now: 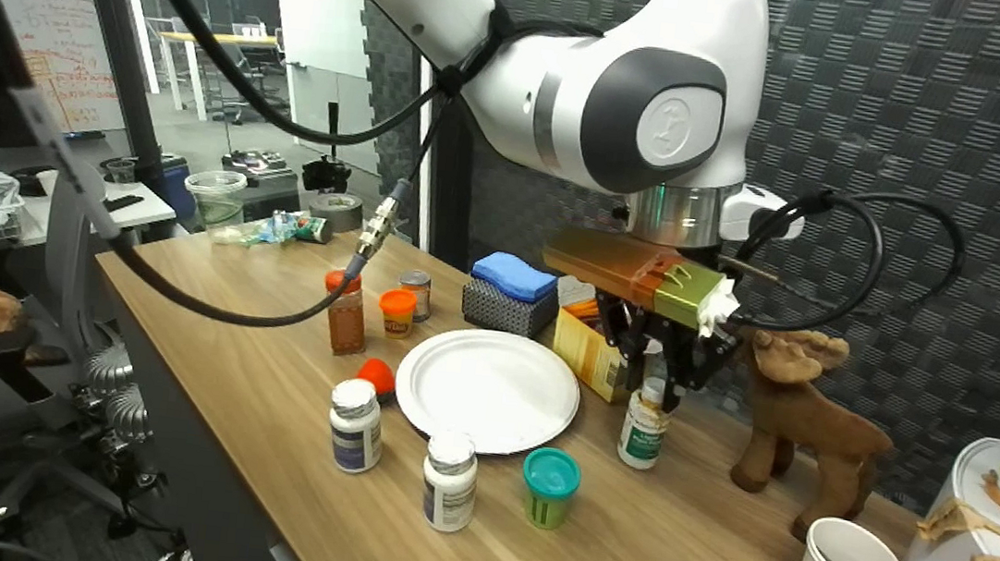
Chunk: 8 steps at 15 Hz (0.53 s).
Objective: Put the bottles and the red plushy on the table onto the plate
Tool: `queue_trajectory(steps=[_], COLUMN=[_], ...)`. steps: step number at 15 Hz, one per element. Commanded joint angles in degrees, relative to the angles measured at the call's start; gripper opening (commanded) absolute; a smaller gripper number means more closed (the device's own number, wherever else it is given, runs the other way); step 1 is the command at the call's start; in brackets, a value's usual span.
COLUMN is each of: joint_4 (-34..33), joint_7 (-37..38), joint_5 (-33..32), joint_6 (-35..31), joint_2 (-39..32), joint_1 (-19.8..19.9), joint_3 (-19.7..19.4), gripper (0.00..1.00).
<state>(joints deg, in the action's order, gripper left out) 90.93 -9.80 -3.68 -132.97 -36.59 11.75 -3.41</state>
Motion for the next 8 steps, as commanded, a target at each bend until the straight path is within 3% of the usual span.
queue_trajectory(steps=[1, 8], joint_4=[-1.7, 2.4], joint_7=[-0.4, 2.2], joint_5=[0.4, -1.8], joint_6=[1.1, 3.9], joint_2=[-0.4, 4.6], joint_1=[-0.3, -3.2], joint_3=[-0.4, -1.3], gripper=[0.13, 0.16])
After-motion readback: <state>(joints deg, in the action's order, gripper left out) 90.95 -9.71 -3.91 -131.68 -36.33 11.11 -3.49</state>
